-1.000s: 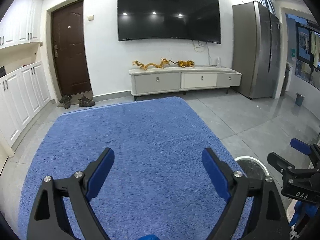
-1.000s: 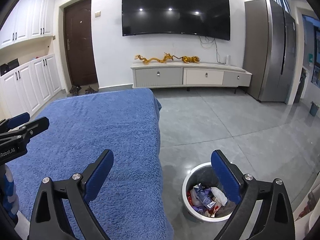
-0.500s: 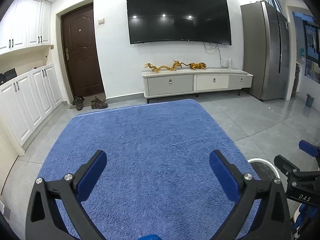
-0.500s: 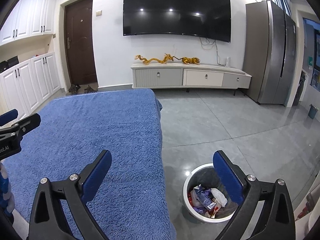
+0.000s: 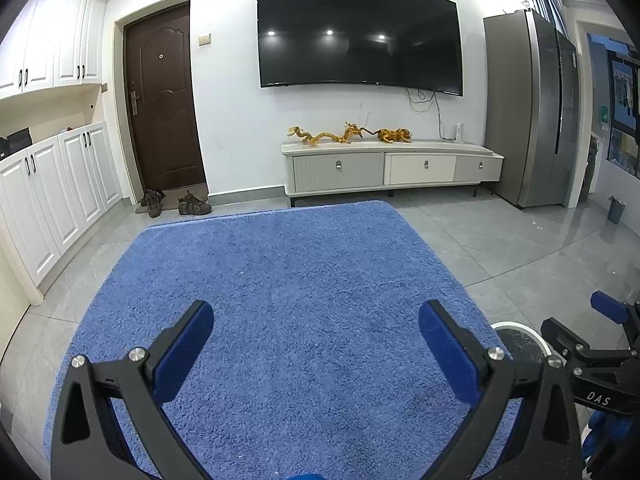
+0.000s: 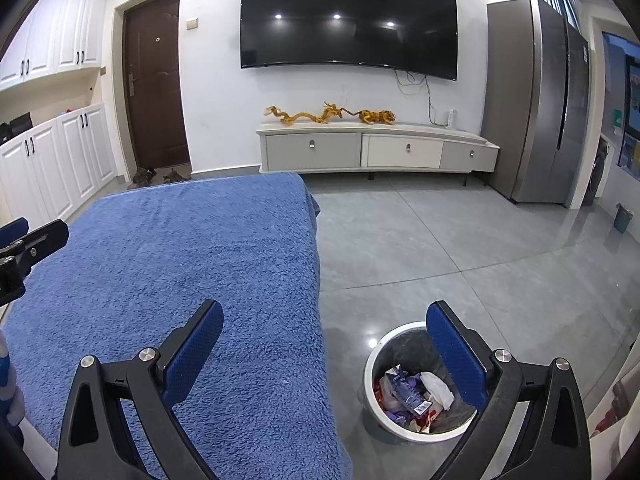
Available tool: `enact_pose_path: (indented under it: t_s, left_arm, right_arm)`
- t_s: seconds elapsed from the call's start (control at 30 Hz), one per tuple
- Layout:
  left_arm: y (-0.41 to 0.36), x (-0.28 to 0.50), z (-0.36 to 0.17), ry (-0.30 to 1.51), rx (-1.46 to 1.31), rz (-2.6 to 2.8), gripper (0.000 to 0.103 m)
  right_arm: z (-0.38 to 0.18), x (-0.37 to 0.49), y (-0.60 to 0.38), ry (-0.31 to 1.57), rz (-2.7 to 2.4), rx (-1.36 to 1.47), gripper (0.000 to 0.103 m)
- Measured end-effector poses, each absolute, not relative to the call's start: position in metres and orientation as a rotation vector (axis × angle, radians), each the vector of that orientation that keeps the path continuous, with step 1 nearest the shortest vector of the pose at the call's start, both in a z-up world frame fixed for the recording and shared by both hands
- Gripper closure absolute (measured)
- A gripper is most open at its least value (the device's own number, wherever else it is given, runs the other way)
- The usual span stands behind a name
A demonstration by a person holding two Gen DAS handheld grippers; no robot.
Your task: Collect trash
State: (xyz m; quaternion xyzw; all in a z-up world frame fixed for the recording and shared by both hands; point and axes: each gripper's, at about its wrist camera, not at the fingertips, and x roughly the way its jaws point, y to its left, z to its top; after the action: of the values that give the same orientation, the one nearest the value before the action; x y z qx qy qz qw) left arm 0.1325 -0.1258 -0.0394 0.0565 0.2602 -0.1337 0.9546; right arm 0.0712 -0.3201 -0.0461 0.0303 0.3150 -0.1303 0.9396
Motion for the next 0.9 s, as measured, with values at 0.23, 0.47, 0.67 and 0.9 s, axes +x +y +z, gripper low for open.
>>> enact_pose_path:
  t_s: [0.23, 0.47, 0.67, 0.9]
  left_arm:
    - [-0.1241, 0.1322, -0.0408, 0.528, 0.107, -0.275, 0.0]
    - [-0.1221, 0.1329, -0.0412, 0.527, 0.104, -0.275, 0.0]
    - [-0.1225, 0.131, -0.0412, 0.518, 0.106, -0.272, 0.0]
    - [-0.124, 0.1284, -0.0418, 0.518, 0.107, -0.272, 0.0]
  right_arm:
    - [-0.047, 0.0713, -0.3225, 0.647, -0.272, 0.068, 0.003]
    - [-0.0491, 0.0712, -0.3224, 0.653, -0.273, 0.073, 0.003]
    - [-0.0495, 0.0709, -0.3237, 0.653, -0.276, 0.075, 0.003]
    - [-0.0519, 0.0705, -0.3246, 0.657, -0.279, 0.081, 0.003]
